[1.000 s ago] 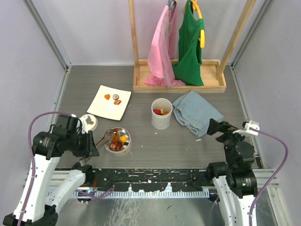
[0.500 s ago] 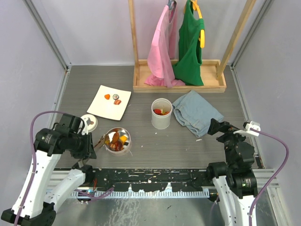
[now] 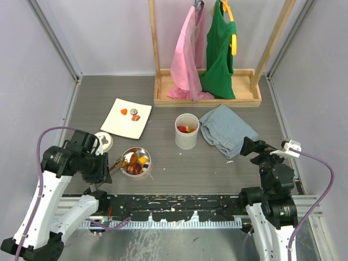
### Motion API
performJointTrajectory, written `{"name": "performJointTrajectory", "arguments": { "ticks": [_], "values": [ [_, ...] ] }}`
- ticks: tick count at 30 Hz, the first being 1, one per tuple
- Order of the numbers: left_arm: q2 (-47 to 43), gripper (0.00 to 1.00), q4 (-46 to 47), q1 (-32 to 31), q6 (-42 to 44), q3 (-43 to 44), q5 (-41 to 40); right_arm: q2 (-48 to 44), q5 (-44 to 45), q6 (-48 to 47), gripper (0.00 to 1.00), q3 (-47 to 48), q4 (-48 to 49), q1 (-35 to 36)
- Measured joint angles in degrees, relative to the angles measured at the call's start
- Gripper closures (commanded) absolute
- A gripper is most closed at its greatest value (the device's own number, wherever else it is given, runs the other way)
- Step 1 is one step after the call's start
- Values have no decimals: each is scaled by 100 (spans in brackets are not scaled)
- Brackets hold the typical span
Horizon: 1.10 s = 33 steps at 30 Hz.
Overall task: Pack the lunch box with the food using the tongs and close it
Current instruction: Place the fake food in the packing box, then pick up the fake food from the plate.
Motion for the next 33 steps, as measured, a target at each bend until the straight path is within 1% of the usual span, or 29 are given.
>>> {"name": "performJointTrajectory", "arguments": {
  "ticks": [12, 19, 23, 26, 33],
  "values": [
    [-2, 66, 0, 0, 4, 63, 0, 0, 0, 0, 0, 0, 0, 0],
    [-79, 67, 144, -4, -24, 317, -2, 0, 2, 0, 0, 0, 0, 0],
    [-28, 67, 498, -4, -107, 348, -15, 0, 2, 0, 0, 0, 0, 0],
    [170, 66, 861, -4, -118, 372, -61, 0, 2, 0, 0, 0, 0, 0],
    [1211, 65, 1954, -4, -61, 584, -431, 0, 0, -2, 0, 0, 0, 0]
  ]
}}
